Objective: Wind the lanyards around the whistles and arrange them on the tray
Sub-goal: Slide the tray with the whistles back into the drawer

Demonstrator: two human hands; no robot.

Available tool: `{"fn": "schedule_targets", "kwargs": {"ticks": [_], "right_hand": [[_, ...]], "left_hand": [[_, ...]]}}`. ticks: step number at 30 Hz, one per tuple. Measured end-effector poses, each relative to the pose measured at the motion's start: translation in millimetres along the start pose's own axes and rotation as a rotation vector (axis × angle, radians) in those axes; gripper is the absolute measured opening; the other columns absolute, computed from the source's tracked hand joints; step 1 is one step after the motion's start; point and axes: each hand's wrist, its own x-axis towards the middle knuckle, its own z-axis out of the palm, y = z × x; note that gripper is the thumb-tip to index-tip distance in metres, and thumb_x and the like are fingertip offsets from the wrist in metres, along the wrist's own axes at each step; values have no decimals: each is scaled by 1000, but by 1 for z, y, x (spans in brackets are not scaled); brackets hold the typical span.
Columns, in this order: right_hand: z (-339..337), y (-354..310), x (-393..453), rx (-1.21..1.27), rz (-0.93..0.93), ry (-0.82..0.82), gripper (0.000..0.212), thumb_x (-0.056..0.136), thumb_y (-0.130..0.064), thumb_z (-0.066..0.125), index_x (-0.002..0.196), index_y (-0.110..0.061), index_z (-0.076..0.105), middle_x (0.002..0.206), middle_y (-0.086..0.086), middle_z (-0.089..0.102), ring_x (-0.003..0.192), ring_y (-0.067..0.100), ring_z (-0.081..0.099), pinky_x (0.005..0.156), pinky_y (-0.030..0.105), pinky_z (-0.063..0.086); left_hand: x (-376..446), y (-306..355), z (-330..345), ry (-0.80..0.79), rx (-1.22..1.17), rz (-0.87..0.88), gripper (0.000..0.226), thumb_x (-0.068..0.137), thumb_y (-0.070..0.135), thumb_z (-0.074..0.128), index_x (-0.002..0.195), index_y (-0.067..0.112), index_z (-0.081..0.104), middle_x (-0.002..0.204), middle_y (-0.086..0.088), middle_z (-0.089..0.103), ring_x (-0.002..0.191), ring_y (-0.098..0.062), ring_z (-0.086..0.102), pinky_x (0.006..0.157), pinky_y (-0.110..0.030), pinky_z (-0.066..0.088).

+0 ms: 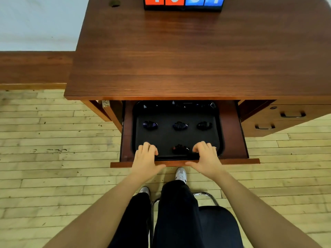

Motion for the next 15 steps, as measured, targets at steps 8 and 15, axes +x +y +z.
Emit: {"fn": "schedule_targets", "kwargs": {"ticks": [8,15], "right_hand": [[20,-6,5,-386,-102,-52,35,50,-28,86,63,-16,56,62,-3,57,58,18,59,66,27,38],[8,-14,30,-389,156,-95,34,95,-41,40,73,-18,51,86,0,68,82,20,63,66,27,33]], "left_hand": [[5,-6,6,-83,170,-5,19,81,25,61,84,18,44,90,4,42,95,-19,46,75,-24,29],[41,-2,-14,-198,270,-177,29,89,40,49,73,15,50,64,4,45,71,-21,54,61,-28,36]]}}
